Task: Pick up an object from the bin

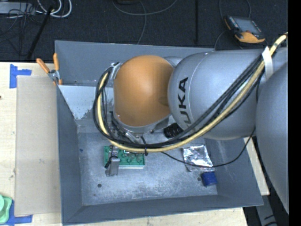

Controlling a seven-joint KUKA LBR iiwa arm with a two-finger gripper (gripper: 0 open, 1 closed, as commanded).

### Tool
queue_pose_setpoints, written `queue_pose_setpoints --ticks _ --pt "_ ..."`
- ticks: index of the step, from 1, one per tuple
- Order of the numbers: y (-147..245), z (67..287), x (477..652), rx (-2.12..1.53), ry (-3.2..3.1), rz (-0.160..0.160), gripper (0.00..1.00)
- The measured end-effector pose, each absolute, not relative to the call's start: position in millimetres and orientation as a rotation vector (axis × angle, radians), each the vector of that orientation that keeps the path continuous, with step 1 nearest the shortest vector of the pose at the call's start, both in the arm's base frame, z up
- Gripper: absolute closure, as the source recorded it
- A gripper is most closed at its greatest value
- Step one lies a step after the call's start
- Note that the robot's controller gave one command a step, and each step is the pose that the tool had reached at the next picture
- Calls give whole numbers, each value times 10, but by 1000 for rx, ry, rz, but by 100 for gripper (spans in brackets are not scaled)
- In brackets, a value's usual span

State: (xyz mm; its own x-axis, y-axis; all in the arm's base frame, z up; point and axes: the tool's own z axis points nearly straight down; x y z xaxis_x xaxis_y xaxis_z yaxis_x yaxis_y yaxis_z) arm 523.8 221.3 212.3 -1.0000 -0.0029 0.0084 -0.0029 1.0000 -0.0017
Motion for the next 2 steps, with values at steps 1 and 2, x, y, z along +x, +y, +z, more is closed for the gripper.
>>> queue_pose_setpoints --ticks 1,2 --pt "1843 1122 5901 351 -3118 1 0" --pt "1645 686 5699 529 -3096 -1 0"
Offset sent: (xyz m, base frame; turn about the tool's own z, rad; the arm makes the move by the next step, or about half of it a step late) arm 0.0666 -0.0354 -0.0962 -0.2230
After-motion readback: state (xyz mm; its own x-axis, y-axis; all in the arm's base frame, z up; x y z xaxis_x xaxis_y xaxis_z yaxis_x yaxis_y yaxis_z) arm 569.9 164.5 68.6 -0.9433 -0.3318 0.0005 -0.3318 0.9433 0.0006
